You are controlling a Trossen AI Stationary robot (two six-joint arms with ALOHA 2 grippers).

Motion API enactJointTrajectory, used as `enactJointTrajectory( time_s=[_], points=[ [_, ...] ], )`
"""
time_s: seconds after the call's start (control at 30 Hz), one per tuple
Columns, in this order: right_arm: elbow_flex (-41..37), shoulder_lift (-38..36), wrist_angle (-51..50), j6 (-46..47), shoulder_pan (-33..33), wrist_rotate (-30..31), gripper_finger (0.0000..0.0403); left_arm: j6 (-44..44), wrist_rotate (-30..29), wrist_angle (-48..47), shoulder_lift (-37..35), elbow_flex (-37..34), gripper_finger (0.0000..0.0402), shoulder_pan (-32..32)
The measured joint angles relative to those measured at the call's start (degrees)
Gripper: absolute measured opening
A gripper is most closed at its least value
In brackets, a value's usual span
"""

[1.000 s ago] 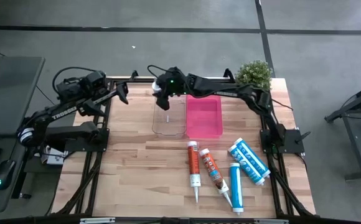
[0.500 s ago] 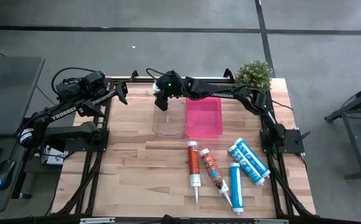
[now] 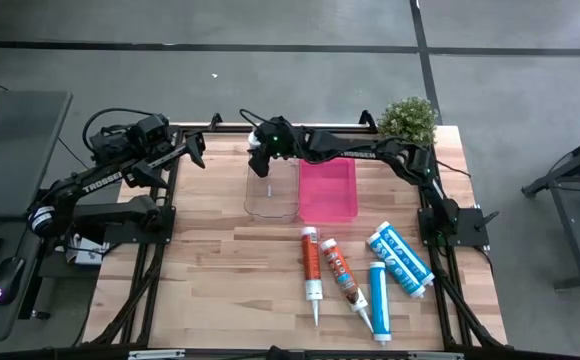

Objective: Pick & place silicon tubes, Sealant and Lysol wipes
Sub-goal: Put the left orange sealant into the transparent bin

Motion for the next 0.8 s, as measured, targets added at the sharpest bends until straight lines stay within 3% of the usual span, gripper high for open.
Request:
enactJointTrajectory(
  time_s=[0.17, 0.37, 0.47, 0.8],
  points=[
    [-0.4, 0.0, 0.6, 0.2, 0.1, 0.2, 0.0207, 0.0, 0.0, 0.0, 0.0, 0.0, 0.0392, 0.0],
    [-0.9, 0.9, -1.7, 1.9, 0.1, 1.2, 0.0332, 0.0, 0.0, 0.0, 0.0, 0.0, 0.0392, 0.0],
    [-0.7, 0.5, -2.3, 1.9, 0.0, 1.6, 0.0362, 0.0, 0.0, 0.0, 0.0, 0.0, 0.0392, 0.0],
    [-0.7, -0.3, -3.4, 0.5, 1.1, 1.9, 0.0356, 0.0, 0.0, 0.0, 0.0, 0.0, 0.0392, 0.0]
  ],
)
